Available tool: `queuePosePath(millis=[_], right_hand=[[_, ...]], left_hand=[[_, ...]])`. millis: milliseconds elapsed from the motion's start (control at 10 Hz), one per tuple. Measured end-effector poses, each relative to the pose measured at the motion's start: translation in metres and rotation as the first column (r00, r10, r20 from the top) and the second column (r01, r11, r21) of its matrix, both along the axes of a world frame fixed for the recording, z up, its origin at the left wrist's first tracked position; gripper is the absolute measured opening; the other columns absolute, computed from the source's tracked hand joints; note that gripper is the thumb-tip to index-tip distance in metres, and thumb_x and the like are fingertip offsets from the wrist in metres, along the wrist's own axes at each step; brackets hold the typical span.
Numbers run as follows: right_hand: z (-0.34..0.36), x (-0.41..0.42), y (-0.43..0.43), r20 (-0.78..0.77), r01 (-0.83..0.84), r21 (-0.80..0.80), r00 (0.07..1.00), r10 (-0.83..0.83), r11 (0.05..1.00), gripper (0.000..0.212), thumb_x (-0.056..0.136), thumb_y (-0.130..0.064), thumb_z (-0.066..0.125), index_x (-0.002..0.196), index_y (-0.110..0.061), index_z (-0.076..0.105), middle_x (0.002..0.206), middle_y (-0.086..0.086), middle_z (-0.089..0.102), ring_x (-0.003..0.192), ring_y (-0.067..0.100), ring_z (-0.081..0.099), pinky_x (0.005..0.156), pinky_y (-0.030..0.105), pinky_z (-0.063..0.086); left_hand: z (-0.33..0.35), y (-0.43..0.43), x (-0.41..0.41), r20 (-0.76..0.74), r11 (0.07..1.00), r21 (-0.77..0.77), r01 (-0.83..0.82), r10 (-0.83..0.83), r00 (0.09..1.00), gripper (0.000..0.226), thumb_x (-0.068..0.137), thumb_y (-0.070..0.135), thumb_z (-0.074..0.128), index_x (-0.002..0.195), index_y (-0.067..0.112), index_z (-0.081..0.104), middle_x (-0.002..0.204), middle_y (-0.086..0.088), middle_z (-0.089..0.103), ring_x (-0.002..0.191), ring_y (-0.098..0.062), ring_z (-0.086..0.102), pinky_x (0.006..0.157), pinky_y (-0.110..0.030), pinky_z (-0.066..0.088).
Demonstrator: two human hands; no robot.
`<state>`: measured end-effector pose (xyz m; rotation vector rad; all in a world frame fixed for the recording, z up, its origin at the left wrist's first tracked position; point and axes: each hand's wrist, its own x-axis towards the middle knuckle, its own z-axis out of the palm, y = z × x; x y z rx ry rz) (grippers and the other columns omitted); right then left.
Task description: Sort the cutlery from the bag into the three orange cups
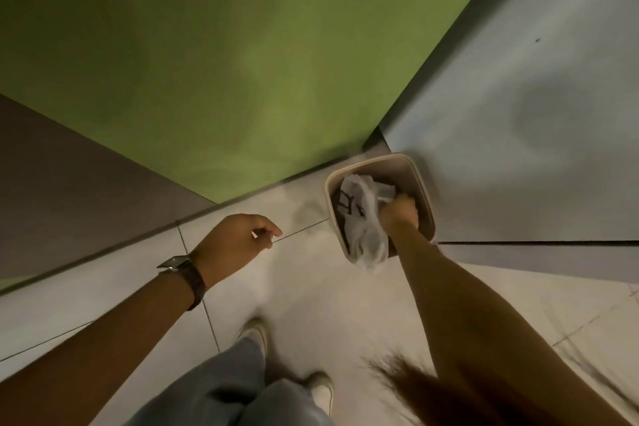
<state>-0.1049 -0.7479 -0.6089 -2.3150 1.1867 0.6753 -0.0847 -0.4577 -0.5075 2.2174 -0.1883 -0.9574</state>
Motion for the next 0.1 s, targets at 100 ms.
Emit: queuePosePath(millis=[100], right_hand=[[0.0818,0.0117,0.0036,0.108,-0.106,-0.053,0.988,0.111,0.993,0.033,0.093,-0.022,0.044,0.117,-0.003,0.057,0.118,0.017,0.061,0.108,0.034,0.057,0.089,0.040,0.046]], left_hand=[[0.0416,-0.0056,0.0008,0.021,1.000,-0.010,0.008,-0.008,1.000,0.024,0.089,0.012,0.053,0.085,0.032,0.067,0.079,0.011,0.068,0.069,0.003,0.059,0.061,-0.009,0.040]])
